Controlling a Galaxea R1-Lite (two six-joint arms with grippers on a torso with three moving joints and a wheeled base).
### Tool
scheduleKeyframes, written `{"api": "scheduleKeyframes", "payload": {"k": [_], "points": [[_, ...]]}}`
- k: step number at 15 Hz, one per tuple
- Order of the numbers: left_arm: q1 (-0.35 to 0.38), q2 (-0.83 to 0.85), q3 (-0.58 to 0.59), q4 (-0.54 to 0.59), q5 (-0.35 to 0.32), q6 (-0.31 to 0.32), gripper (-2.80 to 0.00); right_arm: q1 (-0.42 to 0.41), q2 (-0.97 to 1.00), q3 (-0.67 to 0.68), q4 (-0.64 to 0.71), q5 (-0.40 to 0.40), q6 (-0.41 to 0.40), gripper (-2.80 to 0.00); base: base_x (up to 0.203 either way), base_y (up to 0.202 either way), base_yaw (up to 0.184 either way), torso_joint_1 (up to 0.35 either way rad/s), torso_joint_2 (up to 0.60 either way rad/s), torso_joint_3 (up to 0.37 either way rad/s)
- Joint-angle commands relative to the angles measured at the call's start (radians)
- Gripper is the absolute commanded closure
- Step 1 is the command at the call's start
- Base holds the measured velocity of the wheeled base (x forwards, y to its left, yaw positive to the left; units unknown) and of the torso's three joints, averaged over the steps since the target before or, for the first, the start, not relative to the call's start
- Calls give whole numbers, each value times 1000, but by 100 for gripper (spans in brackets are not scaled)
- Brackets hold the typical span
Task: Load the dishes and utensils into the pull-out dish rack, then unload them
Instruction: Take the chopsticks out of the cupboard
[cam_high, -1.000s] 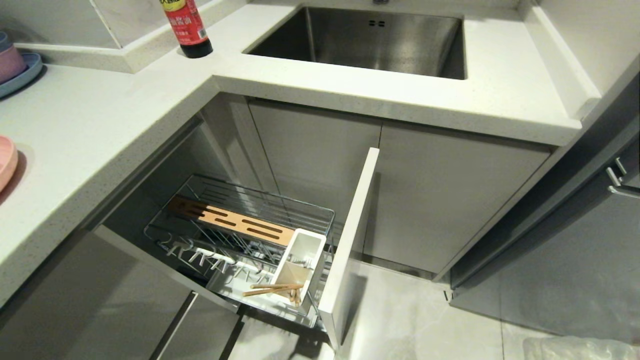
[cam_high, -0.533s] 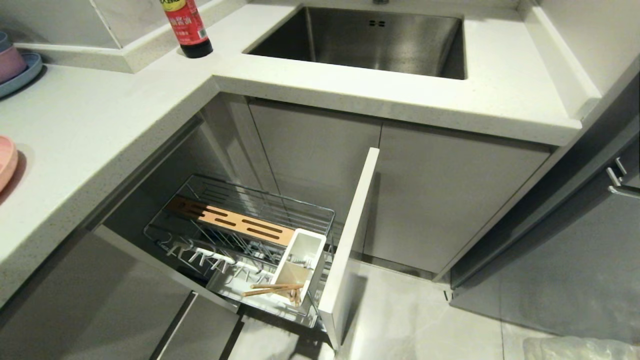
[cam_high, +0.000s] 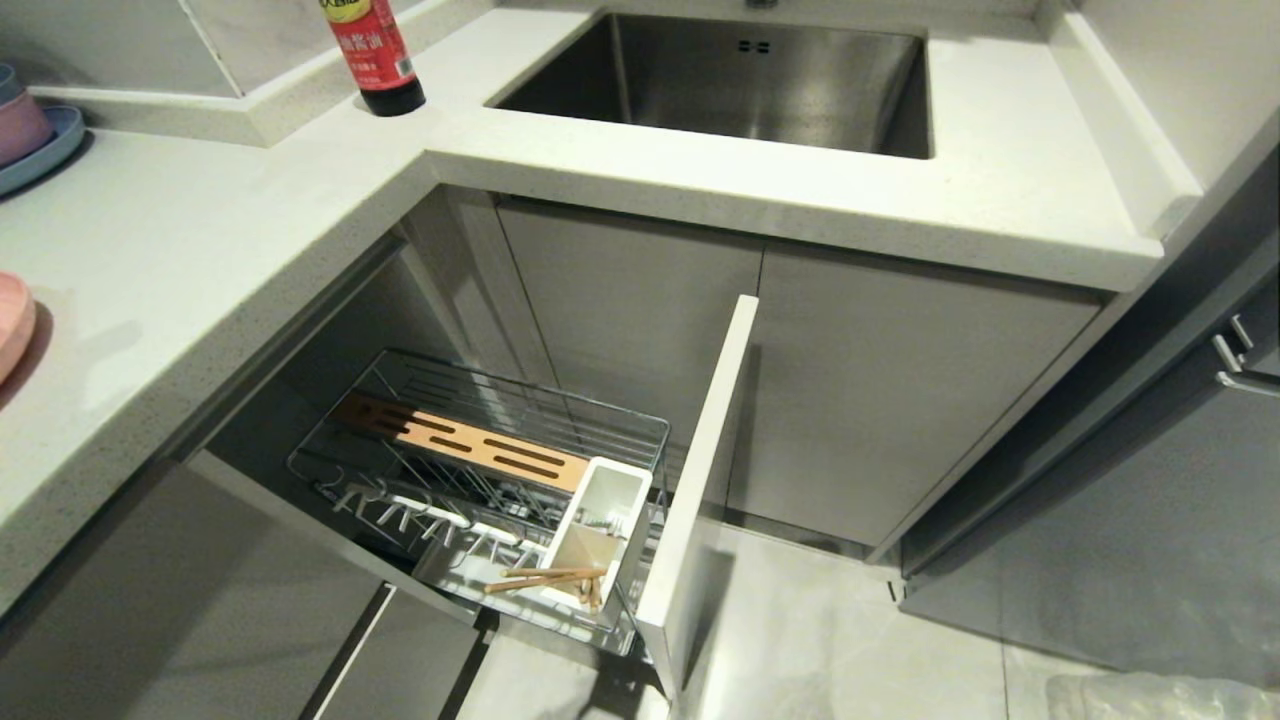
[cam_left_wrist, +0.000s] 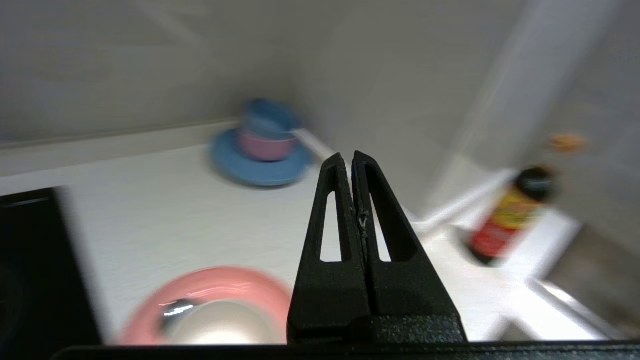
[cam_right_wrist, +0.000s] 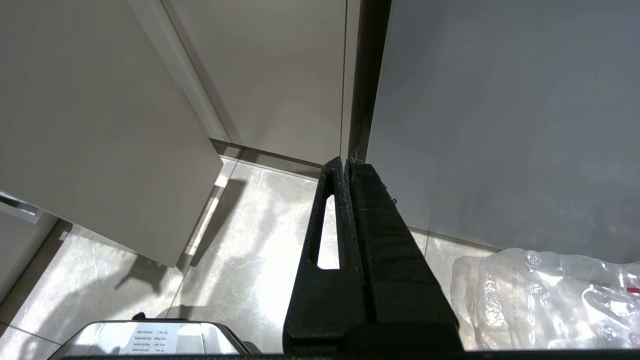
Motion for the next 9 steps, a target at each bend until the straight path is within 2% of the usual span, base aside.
{"api": "scheduleKeyframes", "payload": {"k": [1,2,4,6,8,9], "points": [[-148,47,-146,154,25,-1,0,0,1,0,0,0,0,0,0,0,0,0,0,0],[-260,68,-199,216,58,9,0,0,1,0,0,0,0,0,0,0,0,0,0,0],[-509,105,-268,309,169,50,0,0,0,0,0,0,0,0,0,0,0,0,0,0],[-787,142,-299,373,348,112,0,0,0,0,0,0,0,0,0,0,0,0,0,0],[-1020,184,-303,420,515,183,0,0,1,-1,0,0,0,0,0,0,0,0,0,0],[-1112,218,-300,457,581,220,0,0,0,0,0,0,0,0,0,0,0,0,0,0]]}}
